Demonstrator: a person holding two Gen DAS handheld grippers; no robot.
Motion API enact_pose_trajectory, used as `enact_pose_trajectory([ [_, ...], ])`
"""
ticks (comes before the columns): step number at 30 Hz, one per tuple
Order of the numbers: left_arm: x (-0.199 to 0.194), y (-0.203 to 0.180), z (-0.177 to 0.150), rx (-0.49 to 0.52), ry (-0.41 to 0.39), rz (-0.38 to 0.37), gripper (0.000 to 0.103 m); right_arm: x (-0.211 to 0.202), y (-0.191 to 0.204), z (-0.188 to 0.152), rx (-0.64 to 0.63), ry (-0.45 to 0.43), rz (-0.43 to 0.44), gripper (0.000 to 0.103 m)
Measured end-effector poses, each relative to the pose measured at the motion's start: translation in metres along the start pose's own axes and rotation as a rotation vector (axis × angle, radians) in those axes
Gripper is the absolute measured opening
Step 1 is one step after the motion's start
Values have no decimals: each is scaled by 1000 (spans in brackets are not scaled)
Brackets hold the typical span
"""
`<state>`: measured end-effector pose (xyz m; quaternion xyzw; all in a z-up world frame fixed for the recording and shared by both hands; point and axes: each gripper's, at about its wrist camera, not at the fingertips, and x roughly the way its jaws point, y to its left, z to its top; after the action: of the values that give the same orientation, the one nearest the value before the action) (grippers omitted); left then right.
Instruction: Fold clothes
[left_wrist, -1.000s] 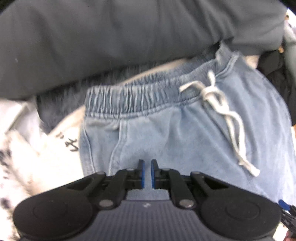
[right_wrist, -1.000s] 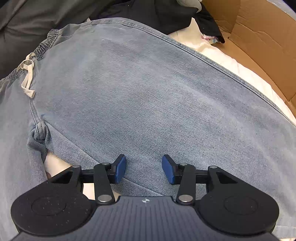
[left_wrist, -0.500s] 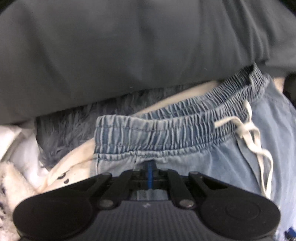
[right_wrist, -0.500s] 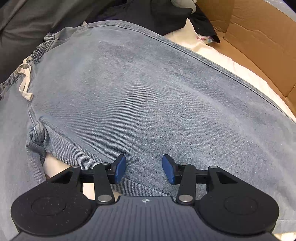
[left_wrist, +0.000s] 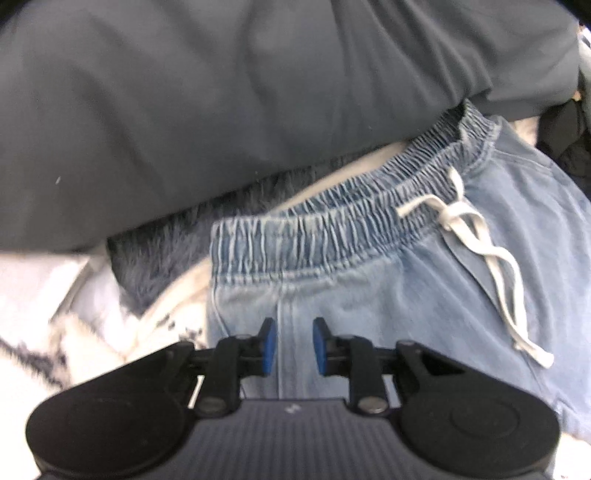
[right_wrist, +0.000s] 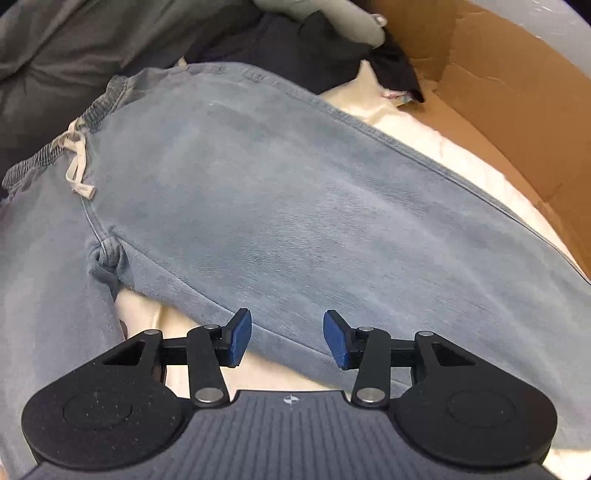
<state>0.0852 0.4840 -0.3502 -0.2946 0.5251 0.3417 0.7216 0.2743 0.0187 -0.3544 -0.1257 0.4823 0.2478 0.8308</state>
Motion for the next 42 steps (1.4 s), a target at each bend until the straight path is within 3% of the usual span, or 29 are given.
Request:
enact_pose_trajectory([
  [7,-10,-10,-28,2,76,-89,22,-26,1,-5,41,-10,-30,50],
  [10,10,-14,-37,33,121,-54,21,-38,7,-7,76,-35,-30,50],
  [12,20,-10,-40,36,135,-33,12,-46,10,-10,107,-49,-22,50],
  [13,22,-9,-40,45,128,-24,3,-49,12,-12,117,-52,-22,50],
  [18,24,-5,-39,44,122,-9,3,-64,12,-21,156,-53,-56,50],
  [23,4,-11,-42,25,111,-53,18,-82,5,-38,222,-37,-101,50],
  [30,-44,-24,-46,29,78,-161,27,-106,1,-63,246,-17,-150,50],
  [32,-55,-28,-45,36,59,-161,35,-113,1,-66,255,-17,-156,50],
  [39,-85,-46,-52,50,52,-155,37,-139,7,-64,284,-36,-149,50],
  [42,-106,-53,-57,73,28,-156,44,-160,12,-61,282,-68,-152,50],
])
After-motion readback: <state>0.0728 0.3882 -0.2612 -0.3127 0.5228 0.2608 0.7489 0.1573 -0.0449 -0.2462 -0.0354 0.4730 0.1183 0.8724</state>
